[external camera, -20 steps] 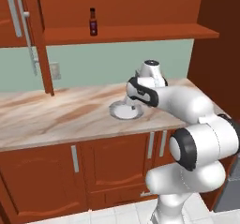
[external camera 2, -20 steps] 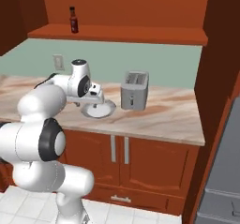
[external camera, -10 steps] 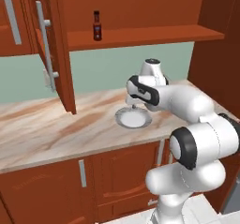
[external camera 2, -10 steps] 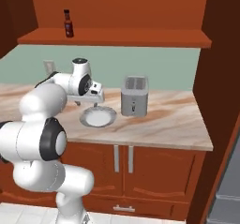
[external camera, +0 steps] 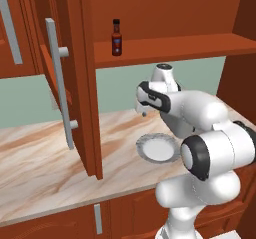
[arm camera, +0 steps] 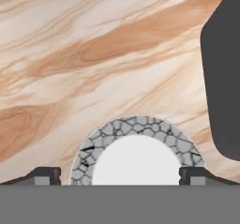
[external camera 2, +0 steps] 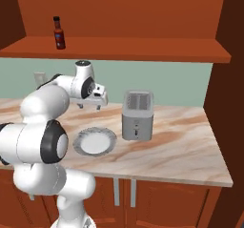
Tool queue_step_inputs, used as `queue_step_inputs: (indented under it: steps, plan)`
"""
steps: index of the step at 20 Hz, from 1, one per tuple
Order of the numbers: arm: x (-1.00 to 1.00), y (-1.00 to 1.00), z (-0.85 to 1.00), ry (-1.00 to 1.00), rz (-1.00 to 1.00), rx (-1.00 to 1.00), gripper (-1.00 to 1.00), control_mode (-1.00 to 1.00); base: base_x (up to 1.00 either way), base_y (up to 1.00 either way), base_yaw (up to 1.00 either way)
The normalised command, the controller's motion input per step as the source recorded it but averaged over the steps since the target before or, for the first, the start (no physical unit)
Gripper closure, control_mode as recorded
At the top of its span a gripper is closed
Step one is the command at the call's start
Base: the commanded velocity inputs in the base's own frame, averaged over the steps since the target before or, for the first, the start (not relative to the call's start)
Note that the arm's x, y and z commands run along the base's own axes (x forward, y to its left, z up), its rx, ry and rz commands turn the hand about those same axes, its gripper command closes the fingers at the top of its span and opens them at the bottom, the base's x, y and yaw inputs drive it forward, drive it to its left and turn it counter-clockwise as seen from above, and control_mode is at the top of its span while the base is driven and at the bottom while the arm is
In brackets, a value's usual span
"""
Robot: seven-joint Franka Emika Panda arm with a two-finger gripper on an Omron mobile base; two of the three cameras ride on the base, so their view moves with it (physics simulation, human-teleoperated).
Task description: Move the hot dog bun to the plate on the dining table and place the condiment next to that plate. Then navigate to the fridge and take the sausage and place it on the plate as well.
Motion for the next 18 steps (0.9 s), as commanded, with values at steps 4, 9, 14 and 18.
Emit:
queue_step_inputs:
  steps: [4, 9, 14, 18]
  plan:
    - [-0.69, -0.01, 0.24, -0.3, 0.18, 0.12, -1.0, -1.0, 0.0, 0.0, 0.0]
    - [-0.81, -0.21, 0.38, -0.48, 0.3, 0.25, -1.0, -1.0, 0.0, 0.0, 0.0]
    - [0.06, -0.25, 0.46, -0.39, 0.31, 0.35, -1.0, -1.0, 0.0, 0.0, 0.0]
    - [0.51, 0.0, 0.68, -0.29, 0.24, 0.36, -1.0, -1.0, 0.0, 0.0, 0.0]
